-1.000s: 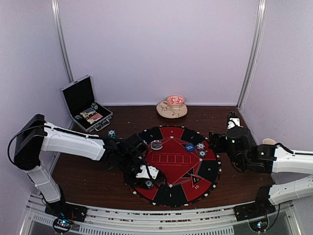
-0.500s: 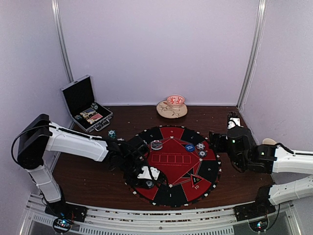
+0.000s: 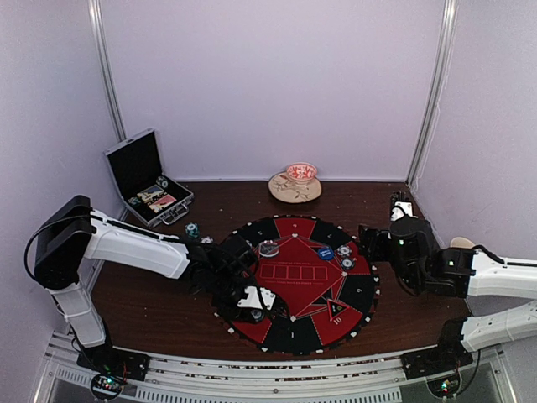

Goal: Distribute texas hold em gaming equipment
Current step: Place the poker chips pile at the big blind area.

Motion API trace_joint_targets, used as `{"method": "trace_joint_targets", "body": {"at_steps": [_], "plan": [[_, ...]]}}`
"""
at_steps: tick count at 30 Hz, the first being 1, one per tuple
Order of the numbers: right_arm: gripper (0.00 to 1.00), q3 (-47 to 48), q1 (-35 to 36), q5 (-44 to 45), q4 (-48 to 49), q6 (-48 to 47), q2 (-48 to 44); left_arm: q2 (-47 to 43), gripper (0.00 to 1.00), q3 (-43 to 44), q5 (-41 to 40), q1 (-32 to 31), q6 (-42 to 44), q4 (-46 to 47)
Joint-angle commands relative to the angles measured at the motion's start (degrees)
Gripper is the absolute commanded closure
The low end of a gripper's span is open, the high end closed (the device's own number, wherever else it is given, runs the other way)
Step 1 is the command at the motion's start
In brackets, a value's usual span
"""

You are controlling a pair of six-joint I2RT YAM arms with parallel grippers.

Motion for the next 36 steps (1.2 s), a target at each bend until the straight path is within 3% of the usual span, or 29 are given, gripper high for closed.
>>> {"method": "trace_joint_targets", "body": {"at_steps": [1, 14, 21, 28, 32, 36], "plan": [[0.01, 0.6, 0.3, 0.7, -0.2, -0.7, -1.0, 0.0, 0.78, -0.3, -0.4, -0.3, -0.3, 2.0], [0.01, 0.7, 0.3, 0.6, -0.1, -0.8, -1.2, -0.7, 0.45, 0.9, 1.2, -0.4, -0.9, 0.7], [0.01, 0.7, 0.3, 0.5, -0.1, -0.8, -1.1, -3.5, 0.39, 1.6, 1.1, -0.3, -1.6, 0.4], [0.01, 0.7, 0.3, 0.2, -0.1, -0.8, -0.9, -12.6, 0.27, 1.4, -1.6, 0.4, -2.5, 0.4], [0.01, 0.7, 0.3, 0.0, -0.1, -0.7, -0.9, -17.4, 0.18, 0.8, -4.4, 5.0, -4.5, 1.0], [0.01, 0.8, 0.3, -0.1, -0.1, -0.8, -1.0, -19.2, 0.09, 2.3, -4.0, 14.2, -7.7, 1.3]]}}
